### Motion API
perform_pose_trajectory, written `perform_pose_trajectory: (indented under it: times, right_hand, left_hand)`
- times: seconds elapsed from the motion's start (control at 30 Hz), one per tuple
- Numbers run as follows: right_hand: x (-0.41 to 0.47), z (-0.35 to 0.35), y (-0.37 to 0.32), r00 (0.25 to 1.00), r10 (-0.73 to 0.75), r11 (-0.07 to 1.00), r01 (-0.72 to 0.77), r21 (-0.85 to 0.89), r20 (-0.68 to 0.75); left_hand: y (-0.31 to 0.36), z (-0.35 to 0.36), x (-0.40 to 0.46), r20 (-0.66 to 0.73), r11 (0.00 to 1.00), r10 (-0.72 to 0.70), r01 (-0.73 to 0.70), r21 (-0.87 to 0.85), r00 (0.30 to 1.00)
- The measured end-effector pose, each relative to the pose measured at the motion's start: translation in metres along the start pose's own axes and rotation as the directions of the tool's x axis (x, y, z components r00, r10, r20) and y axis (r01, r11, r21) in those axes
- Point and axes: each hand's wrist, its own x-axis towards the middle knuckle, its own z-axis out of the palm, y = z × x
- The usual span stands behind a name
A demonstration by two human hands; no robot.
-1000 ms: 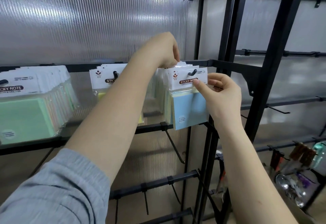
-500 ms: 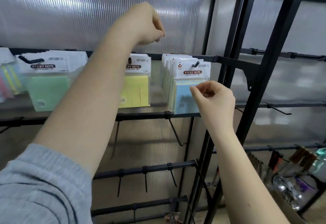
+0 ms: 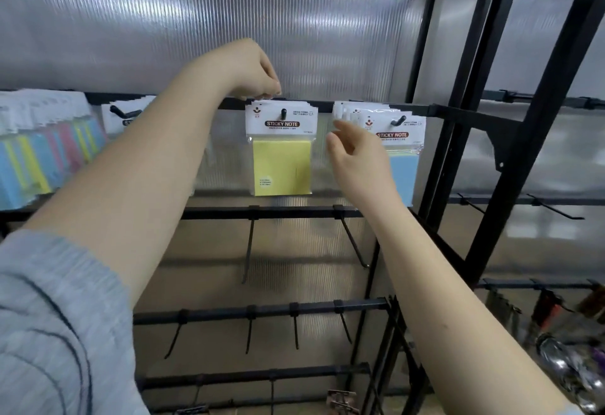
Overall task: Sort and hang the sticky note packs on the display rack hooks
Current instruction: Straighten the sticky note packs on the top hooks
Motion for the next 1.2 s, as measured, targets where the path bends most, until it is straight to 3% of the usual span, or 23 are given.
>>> perform_pose_trajectory:
  times: [0.27, 0.5, 0.7, 0.87, 1.2]
  right_hand:
    - [0.021, 0.038, 0.004, 0.99, 0.114, 0.975, -0.097, 0.202, -0.077]
    - [0.019, 0.043, -0.001, 0.991, 0.128, 0.973, -0.119, 0.196, -0.036]
    - [0.017, 0.046, 0.0, 0.987, 0.104, 0.914, -0.045, 0.403, -0.125]
    - [0.021, 0.048, 0.0, 0.987, 0.119, 0.911, -0.065, 0.406, -0.108]
    - [0.032, 0.049, 0.013, 0.997, 0.06, 0.895, -0.035, 0.445, -0.042]
  left_hand:
    - [-0.027, 0.013, 0.038, 0.147, 0.985, 0.008, -0.033, 0.169, 0.989]
    - [-0.04, 0.018, 0.055, 0.151, 0.991, 0.113, -0.122, 0.057, 0.982]
    - [-0.047, 0.024, 0.062, 0.169, 0.982, 0.186, -0.189, 0.001, 0.968]
    - [-0.05, 0.026, 0.067, 0.099, 0.981, 0.193, -0.192, -0.025, 0.976]
    - [-0.042, 0.021, 0.077, 0.192, 0.973, 0.161, -0.189, 0.135, 0.968]
